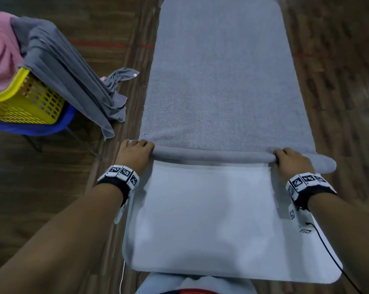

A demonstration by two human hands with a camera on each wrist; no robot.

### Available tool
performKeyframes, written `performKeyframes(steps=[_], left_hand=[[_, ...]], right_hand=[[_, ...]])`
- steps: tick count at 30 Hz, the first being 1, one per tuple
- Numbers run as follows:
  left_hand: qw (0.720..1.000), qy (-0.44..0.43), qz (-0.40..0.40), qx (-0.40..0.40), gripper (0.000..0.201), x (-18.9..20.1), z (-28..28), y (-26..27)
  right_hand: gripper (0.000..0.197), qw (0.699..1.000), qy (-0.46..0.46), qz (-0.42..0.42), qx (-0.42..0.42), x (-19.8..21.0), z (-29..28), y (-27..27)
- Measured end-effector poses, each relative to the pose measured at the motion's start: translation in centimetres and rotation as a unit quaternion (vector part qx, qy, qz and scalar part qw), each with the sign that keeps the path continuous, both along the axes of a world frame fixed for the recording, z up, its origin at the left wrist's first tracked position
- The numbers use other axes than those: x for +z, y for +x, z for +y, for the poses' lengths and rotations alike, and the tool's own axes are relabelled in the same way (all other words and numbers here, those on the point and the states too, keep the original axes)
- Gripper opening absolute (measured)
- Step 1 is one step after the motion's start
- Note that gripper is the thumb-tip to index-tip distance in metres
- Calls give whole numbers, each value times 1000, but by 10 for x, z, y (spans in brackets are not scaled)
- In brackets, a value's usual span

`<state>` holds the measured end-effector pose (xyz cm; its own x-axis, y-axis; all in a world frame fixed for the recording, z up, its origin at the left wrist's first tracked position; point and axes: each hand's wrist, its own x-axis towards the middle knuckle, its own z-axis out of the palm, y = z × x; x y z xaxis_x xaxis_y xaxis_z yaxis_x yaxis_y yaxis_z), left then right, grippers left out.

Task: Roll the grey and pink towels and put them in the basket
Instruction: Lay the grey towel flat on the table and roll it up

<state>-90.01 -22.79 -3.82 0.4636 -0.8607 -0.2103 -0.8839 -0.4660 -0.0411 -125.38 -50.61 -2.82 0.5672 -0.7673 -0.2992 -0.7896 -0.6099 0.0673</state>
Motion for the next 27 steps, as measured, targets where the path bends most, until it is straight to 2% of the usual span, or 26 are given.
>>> performKeyframes(steps=[3,6,8,10,11,13,15,17,20,23,27], left_hand=[[999,26,0,-35,15,9,-8,13],[996,65,26,-62,13,18,-5,25],[994,80,60,-48,12,20,3,31],[993,77,89,-19,10,19,12,33],[994,65,83,-9,13,18,16,32],[999,20,26,6,25,14,25,27],[999,-30,-24,24,34,13,32,15],[997,-63,-35,10,36,10,35,-7],[997,-80,6,-16,38,3,33,-42],[997,-58,40,38,51,1,24,-56],[997,2,42,68,50,2,9,-52]], right_hand=[[24,1000,24,16,-7,4,-3,3],[25,996,74,39,-13,7,-4,7],[28,988,131,72,-29,11,-2,10],[28,985,140,90,-35,14,0,9],[26,991,109,78,-27,13,1,6],[24,1000,-10,5,1,9,5,-2],[23,991,-114,-76,10,4,15,-11],[24,980,-159,-118,10,-2,27,-21],[31,989,-116,-96,6,-11,38,-34],[45,994,-42,-101,-4,-12,29,-41],[42,995,9,-98,21,-10,5,-42]])
